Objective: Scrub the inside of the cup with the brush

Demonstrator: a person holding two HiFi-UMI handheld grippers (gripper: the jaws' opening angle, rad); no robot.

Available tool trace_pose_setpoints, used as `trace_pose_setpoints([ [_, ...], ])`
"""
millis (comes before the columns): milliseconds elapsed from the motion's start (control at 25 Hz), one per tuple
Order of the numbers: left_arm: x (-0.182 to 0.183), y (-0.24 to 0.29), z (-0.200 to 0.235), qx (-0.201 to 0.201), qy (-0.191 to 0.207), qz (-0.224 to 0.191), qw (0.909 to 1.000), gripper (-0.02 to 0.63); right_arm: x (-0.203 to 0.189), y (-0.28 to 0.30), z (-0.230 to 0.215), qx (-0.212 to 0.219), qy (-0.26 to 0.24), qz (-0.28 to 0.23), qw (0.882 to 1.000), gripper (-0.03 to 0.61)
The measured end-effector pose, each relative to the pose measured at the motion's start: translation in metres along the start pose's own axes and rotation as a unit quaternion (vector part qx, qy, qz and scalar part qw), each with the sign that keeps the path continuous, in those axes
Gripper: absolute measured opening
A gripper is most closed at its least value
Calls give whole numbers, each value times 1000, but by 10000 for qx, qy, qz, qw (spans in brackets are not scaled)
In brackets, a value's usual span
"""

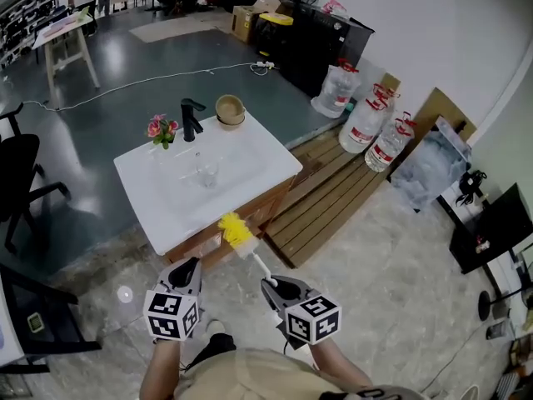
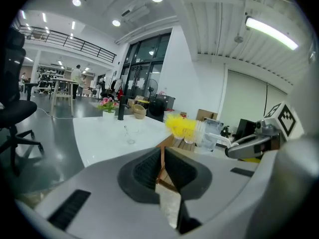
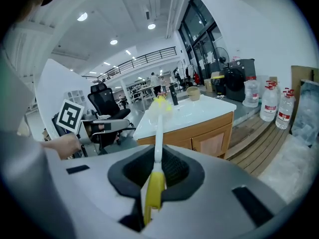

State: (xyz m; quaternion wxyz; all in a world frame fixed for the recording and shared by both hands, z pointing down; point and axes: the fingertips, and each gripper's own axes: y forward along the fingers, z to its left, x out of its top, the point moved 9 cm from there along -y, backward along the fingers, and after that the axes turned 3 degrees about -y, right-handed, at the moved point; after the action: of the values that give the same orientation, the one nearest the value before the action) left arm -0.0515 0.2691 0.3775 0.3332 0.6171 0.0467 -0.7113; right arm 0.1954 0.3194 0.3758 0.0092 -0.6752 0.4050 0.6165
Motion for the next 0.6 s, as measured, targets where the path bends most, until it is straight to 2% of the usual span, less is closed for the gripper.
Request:
trace_pose_setpoints([
  [280,6,17,43,-61,199,177,9996,34,25,51,2,-69,2,82,9999,49],
  [600,12,37,79,-77,18,201,9998,34,46,76,2,-218,-305,412,9984,49],
])
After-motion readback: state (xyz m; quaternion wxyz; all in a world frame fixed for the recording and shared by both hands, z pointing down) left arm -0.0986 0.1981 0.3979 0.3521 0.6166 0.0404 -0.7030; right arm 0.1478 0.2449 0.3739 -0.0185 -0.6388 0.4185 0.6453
